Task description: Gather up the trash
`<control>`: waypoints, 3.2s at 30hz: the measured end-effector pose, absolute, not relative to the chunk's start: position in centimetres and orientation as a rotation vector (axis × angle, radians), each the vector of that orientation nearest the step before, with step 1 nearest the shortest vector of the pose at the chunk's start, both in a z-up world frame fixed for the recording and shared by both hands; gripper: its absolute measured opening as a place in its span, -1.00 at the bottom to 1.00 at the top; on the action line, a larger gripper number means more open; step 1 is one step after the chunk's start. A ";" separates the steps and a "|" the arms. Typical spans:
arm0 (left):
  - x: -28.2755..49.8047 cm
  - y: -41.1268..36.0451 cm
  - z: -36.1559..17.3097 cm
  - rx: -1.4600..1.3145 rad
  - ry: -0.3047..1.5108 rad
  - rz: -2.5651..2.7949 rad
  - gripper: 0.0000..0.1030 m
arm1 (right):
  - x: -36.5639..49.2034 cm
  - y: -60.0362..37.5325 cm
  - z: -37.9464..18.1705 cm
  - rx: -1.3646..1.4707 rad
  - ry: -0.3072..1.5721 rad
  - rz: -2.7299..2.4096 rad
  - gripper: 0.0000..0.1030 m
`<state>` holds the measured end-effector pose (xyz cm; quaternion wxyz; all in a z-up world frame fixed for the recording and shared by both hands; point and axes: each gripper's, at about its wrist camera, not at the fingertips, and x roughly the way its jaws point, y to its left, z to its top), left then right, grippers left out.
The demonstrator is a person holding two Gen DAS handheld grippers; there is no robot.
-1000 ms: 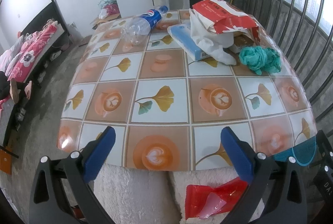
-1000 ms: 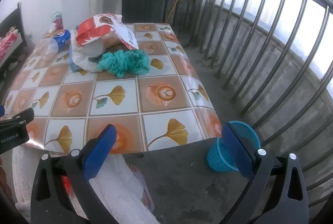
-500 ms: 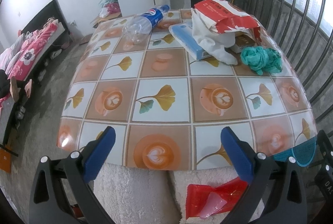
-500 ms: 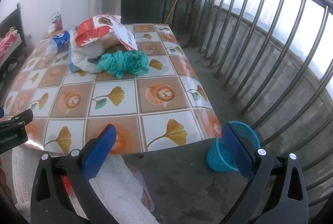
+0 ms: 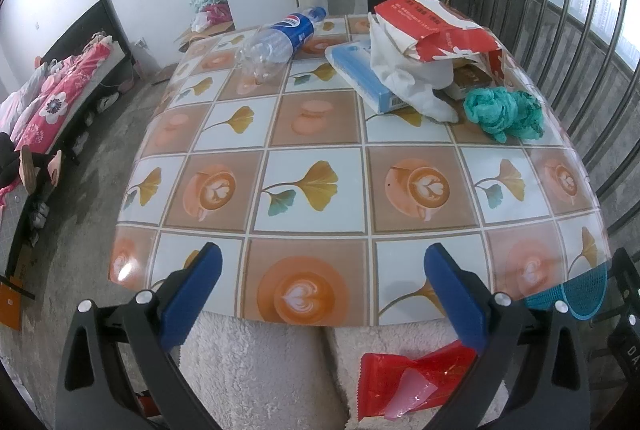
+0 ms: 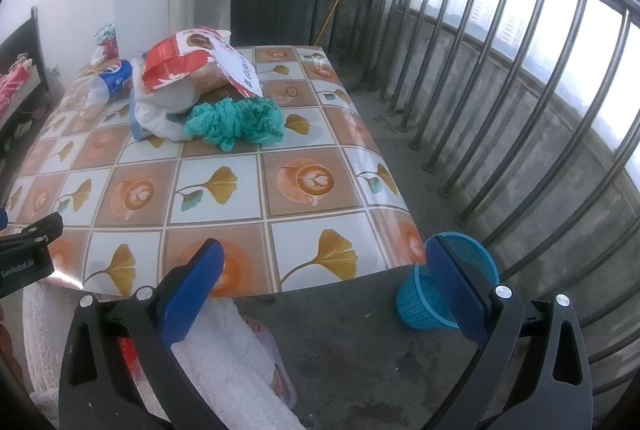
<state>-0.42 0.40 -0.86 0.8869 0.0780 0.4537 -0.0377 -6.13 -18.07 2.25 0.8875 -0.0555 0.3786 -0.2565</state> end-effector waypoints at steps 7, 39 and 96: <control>-0.4 0.4 -0.8 0.162 0.944 -0.078 0.92 | -6.1 -18.1 2.2 -0.115 0.787 -0.534 0.88; 4.1 3.2 -1.9 0.070 0.943 -0.222 0.92 | -1.6 -17.9 0.9 -0.103 0.839 -0.451 0.88; 19.7 17.3 -2.0 -0.373 0.852 -0.176 0.92 | 41.8 -3.2 -3.9 0.280 1.243 -0.157 0.62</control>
